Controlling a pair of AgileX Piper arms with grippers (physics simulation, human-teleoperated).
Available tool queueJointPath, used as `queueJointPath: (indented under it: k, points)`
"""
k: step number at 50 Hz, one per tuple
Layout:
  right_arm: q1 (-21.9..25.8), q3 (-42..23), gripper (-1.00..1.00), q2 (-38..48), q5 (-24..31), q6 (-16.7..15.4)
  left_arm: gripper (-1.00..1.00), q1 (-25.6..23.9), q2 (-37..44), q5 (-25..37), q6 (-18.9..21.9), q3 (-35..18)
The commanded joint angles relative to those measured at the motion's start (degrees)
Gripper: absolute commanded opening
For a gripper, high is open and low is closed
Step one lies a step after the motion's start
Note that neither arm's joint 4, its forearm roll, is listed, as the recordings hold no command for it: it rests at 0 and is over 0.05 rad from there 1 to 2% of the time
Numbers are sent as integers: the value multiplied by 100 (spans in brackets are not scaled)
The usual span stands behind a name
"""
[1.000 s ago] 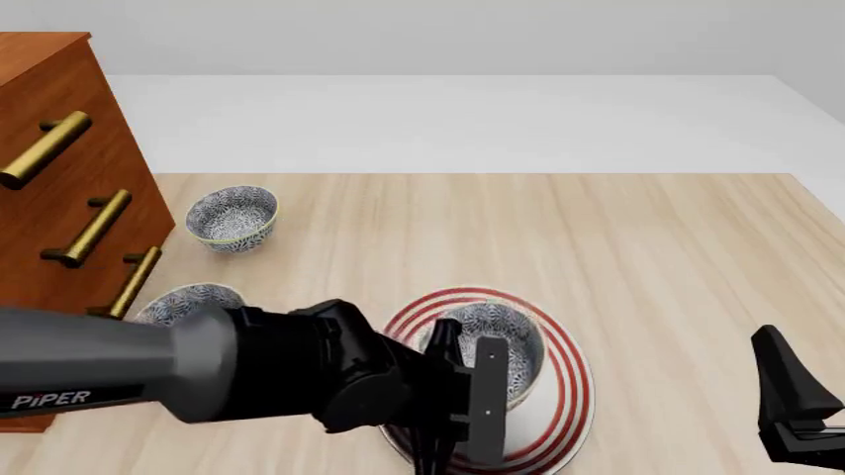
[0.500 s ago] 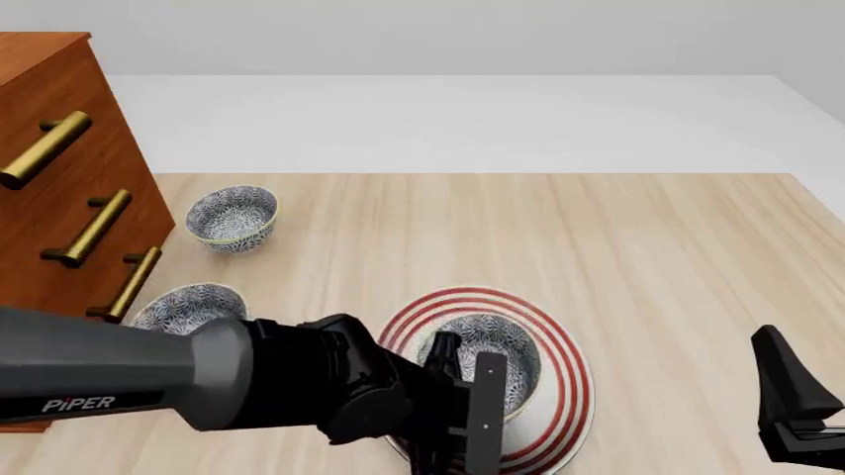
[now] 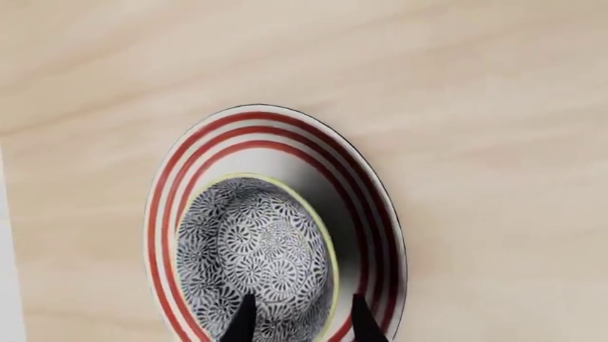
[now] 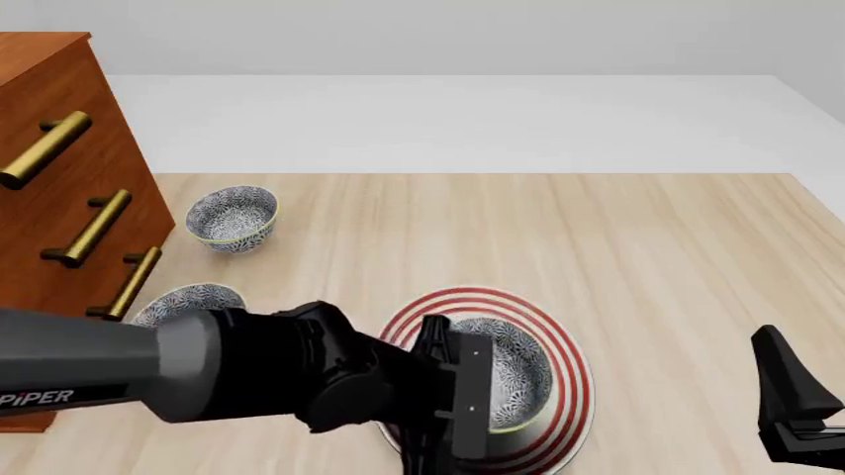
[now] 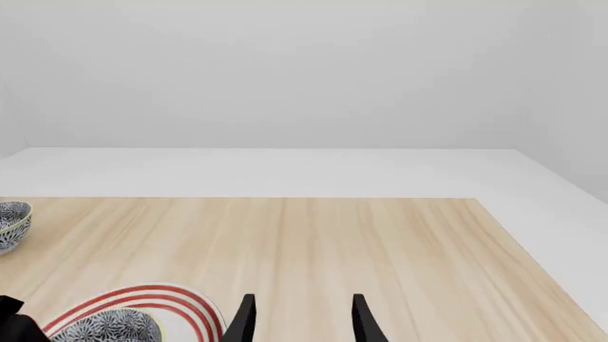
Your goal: Pick up the bowl and put it in the middle on the plate.
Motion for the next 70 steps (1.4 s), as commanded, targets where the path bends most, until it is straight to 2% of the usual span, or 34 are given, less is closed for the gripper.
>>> queueJointPath:
  k: [1,16,22,39,48,56,58,64,70]
  points:
    - [0,0,100,0,0,1,100,199,-421,-126,239,237]
    - [-7,-2,100,17,2,15,100,5,-657,-86,-79,385]
    - [-9,-4,100,24,8,27,100,165,-943,-146,-101,464]
    - [-12,-9,100,11,47,46,100,218,-1138,-733,-591,748]
    - [-12,-16,100,-2,67,45,100,530,-1340,-1131,-651,1116]
    - [-12,-16,100,-1,64,42,100,661,-1627,-1461,-1044,1407]
    - [-12,-14,100,-2,61,42,100,656,-1685,-1632,-976,1552]
    - [-11,-7,100,5,38,32,100,743,-1906,-1794,-1180,1785]
    - [-11,-2,100,6,25,25,100,919,-2197,-2027,-1163,2040]
